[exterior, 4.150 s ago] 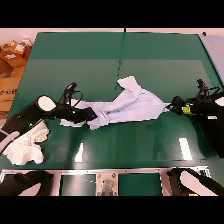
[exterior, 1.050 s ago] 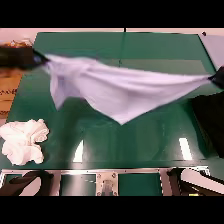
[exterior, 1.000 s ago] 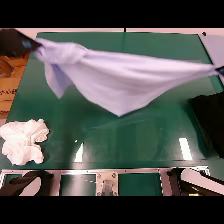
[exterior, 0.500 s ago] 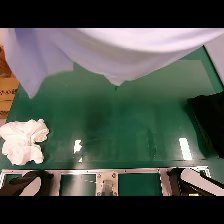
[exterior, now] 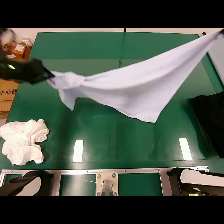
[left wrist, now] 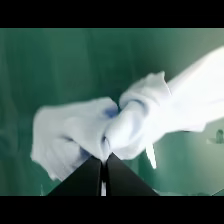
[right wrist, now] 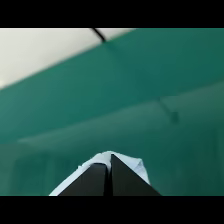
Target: Fold the shirts.
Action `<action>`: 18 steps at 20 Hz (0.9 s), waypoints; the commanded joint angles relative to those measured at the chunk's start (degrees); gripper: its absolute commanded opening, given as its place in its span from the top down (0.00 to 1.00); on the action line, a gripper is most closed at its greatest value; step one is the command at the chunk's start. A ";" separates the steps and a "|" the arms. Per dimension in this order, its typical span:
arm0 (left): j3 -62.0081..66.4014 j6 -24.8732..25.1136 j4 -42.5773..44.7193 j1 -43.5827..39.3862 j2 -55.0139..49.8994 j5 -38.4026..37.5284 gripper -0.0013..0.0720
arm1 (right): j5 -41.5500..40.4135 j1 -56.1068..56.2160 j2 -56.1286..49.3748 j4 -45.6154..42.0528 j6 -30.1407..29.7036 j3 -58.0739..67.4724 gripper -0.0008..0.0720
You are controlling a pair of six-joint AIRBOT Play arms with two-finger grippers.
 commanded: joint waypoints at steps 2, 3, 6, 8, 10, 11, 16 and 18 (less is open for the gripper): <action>-16.35 7.76 -2.16 0.02 -11.15 13.60 0.95 | -0.96 9.20 -16.52 -0.83 -0.39 -2.80 0.97; -16.65 9.46 -3.43 0.04 -14.73 15.23 0.95 | -0.96 10.58 -20.09 -0.81 -0.11 -2.80 0.97; -16.13 11.52 -8.11 0.04 -21.59 18.18 0.95 | -0.35 10.10 -25.29 -0.79 3.26 -2.80 0.90; -16.15 12.04 -9.09 0.04 -22.97 19.34 0.95 | 2.45 6.86 -24.72 -0.39 3.93 -2.73 0.68; -16.13 12.02 -9.03 0.04 -22.91 20.90 0.95 | 7.32 2.36 -22.67 -0.44 3.89 -2.82 0.53; -16.13 12.02 -9.05 0.04 -22.93 21.38 0.95 | 10.12 0.24 -21.16 -0.90 3.72 -3.34 0.53; -16.15 11.96 -9.70 0.04 -22.93 21.44 0.95 | 11.65 -6.51 -5.62 -4.33 2.29 -24.30 0.53; -16.15 11.96 -9.75 0.04 -22.93 21.40 0.95 | 11.58 -6.58 -0.98 -4.28 2.25 -34.25 0.53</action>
